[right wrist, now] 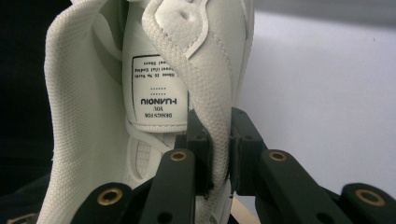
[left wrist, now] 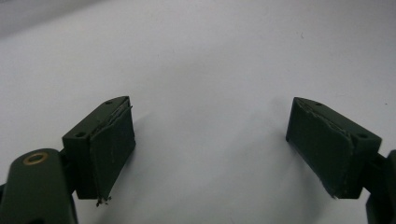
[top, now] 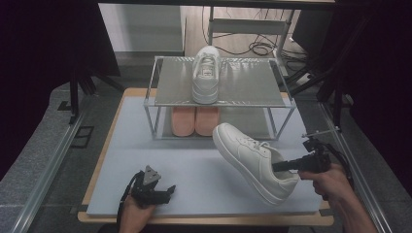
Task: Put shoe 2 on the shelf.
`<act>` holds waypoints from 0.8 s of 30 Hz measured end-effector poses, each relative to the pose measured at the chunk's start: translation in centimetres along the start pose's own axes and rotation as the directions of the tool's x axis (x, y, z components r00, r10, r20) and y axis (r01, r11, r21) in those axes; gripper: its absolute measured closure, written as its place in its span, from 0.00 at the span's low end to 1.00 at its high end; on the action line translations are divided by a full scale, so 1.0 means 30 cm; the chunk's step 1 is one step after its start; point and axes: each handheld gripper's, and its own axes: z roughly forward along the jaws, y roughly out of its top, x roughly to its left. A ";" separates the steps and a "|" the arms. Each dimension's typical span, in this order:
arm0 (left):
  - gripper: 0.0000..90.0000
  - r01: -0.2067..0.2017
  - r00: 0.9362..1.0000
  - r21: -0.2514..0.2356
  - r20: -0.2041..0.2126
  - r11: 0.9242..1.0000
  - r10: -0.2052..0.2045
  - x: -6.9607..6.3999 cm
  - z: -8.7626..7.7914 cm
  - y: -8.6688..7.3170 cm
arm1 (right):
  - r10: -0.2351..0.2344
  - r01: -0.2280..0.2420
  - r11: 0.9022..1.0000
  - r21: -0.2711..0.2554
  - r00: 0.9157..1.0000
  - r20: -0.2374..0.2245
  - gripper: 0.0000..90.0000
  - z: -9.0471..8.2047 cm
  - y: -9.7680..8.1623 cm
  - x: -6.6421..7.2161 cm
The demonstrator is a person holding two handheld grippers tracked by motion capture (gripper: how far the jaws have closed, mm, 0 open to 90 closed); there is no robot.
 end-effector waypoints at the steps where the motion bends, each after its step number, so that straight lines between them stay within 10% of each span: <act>1: 0.17 -0.001 1.000 0.000 0.000 1.000 0.001 0.000 0.000 0.000 | 0.000 0.000 1.000 -0.006 1.000 -0.003 0.90 -0.006 0.004 0.005; 24: 0.17 0.002 1.000 0.000 0.001 1.000 -0.002 0.000 0.000 0.000 | 0.031 -0.037 0.990 -0.137 0.998 -0.045 0.90 -0.131 0.092 0.090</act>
